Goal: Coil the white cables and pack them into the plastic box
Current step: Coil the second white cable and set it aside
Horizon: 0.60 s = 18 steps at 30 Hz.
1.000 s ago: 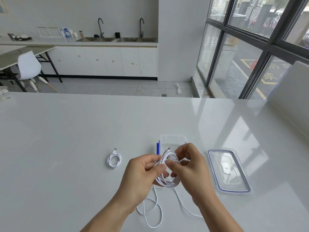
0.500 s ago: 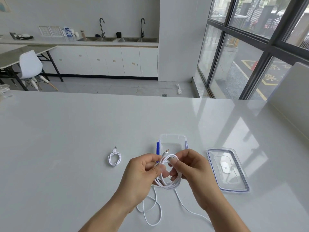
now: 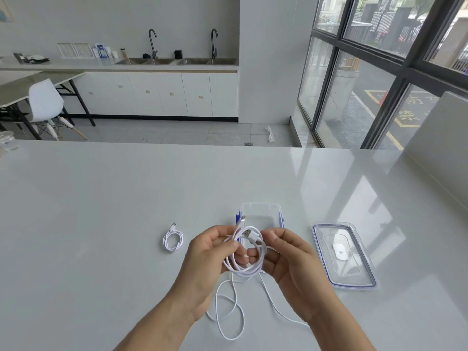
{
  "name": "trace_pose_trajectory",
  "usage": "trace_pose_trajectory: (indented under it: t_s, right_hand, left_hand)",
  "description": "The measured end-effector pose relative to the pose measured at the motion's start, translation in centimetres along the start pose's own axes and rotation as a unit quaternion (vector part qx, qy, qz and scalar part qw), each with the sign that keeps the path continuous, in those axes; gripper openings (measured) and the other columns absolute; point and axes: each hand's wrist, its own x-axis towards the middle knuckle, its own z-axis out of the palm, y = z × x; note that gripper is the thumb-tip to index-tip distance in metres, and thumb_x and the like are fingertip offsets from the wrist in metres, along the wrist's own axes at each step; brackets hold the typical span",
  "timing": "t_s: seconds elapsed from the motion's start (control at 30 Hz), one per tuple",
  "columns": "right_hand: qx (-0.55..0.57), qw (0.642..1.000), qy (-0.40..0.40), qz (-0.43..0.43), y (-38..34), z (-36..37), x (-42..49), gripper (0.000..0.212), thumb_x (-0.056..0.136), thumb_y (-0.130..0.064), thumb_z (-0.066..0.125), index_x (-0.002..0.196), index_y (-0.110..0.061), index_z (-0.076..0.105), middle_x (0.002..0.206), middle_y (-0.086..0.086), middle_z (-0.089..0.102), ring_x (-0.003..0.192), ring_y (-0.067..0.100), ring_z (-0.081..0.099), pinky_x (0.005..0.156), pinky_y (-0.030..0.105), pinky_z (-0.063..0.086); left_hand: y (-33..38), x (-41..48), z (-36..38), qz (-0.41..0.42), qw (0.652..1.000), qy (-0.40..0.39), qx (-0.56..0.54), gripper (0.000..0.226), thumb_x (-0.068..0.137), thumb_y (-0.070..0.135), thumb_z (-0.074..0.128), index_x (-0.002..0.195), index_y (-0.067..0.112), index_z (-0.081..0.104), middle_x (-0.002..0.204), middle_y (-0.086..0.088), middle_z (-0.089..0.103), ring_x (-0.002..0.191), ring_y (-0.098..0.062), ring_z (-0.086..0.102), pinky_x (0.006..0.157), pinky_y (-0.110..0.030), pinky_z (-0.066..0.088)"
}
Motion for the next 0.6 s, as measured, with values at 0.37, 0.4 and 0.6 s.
trace_pose_trajectory:
  t_s: [0.37,0.4,0.6]
  right_hand:
    - [-0.267,0.950,0.097,-0.128,1.7,0.1,-0.3,0.015,0.082,-0.010,0.080,0.079,-0.013,0.066,0.077,0.015,0.070,0.073,0.040,0.071,0.072,0.060,0.059]
    - [-0.300,0.935,0.110,-0.152,1.9,0.2,-0.4,0.016,0.083,-0.009,0.079,0.077,-0.017,0.066,0.074,0.009,0.071,0.069,0.034,0.072,0.070,0.059,0.059]
    - [-0.431,0.864,0.135,-0.223,3.2,0.8,-0.9,0.021,0.088,-0.011,0.075,0.082,-0.029,0.066,0.069,-0.012,0.072,0.061,0.014,0.071,0.062,0.035,0.056]
  left_hand:
    - [-0.7,-0.2,0.0,0.010,1.000,0.004,0.020,0.019,0.088,0.001,0.057,0.101,0.009,0.069,0.074,-0.011,0.065,0.067,-0.024,0.058,0.072,-0.036,0.051]
    - [-0.8,-0.2,0.1,0.010,1.000,0.007,0.023,0.021,0.092,-0.002,0.054,0.101,0.009,0.069,0.074,-0.010,0.065,0.065,-0.023,0.056,0.074,-0.037,0.051]
    - [-0.7,0.2,0.9,-0.067,0.986,0.035,-0.147,0.022,0.098,0.010,0.045,0.103,0.002,0.065,0.059,-0.003,0.041,0.045,-0.014,0.023,0.063,-0.037,0.038]
